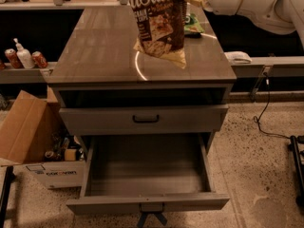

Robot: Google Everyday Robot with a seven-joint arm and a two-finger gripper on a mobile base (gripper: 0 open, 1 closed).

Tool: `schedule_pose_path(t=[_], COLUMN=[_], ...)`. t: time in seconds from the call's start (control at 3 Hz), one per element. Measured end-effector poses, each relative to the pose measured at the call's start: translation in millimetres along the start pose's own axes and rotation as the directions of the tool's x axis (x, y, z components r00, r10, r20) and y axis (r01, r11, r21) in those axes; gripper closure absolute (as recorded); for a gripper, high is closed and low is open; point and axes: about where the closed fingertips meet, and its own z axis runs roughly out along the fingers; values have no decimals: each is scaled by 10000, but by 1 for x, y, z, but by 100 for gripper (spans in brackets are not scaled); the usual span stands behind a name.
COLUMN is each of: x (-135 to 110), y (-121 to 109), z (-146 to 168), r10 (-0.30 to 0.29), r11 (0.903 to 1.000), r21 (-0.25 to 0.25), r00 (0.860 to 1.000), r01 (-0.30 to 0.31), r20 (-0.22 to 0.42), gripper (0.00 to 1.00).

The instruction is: Pick brown chip bag from middle drawer and place on counter

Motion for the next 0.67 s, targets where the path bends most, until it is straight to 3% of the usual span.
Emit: schedule_pose_path(t=[0.67], x=[44], y=[-1], z=[14], r10=[267], r11=[9880], r21=[1541], r00=[9920], r01=[-75], r20=[-1233], gripper=[100])
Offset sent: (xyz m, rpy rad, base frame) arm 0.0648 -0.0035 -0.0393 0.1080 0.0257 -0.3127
